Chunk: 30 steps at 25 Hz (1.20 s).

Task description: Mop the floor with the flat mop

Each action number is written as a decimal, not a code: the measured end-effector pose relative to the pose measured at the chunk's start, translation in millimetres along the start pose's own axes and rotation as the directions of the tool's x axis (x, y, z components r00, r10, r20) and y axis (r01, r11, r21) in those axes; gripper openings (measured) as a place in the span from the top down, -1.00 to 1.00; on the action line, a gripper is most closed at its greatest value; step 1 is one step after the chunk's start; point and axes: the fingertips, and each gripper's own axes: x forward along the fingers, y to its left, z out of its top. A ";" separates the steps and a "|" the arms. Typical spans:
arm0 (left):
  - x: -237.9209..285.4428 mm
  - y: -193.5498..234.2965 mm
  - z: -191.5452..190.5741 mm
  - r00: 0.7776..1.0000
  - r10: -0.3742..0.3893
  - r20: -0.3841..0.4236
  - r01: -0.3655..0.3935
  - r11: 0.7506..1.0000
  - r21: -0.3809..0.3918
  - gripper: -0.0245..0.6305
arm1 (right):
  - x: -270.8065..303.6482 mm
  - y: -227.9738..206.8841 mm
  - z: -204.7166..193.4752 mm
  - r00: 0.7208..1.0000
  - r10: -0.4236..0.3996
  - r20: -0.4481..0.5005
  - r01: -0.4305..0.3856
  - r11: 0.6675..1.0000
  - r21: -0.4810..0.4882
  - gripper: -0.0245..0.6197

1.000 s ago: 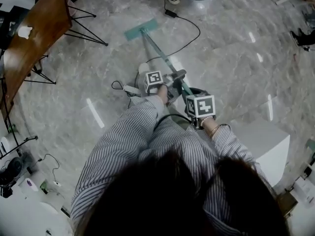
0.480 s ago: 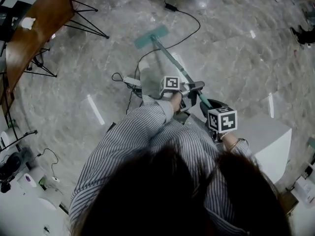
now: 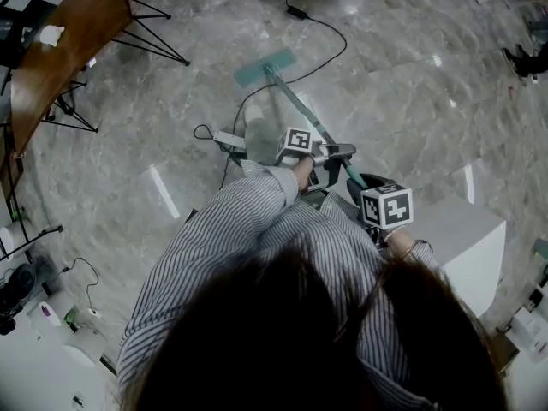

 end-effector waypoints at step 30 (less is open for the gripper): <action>-36.5 -2.6 19.0 0.999 0.004 0.039 -0.007 0.998 0.068 0.44 | 6.1 -0.3 14.9 1.000 0.001 0.021 -0.002 0.999 0.045 0.56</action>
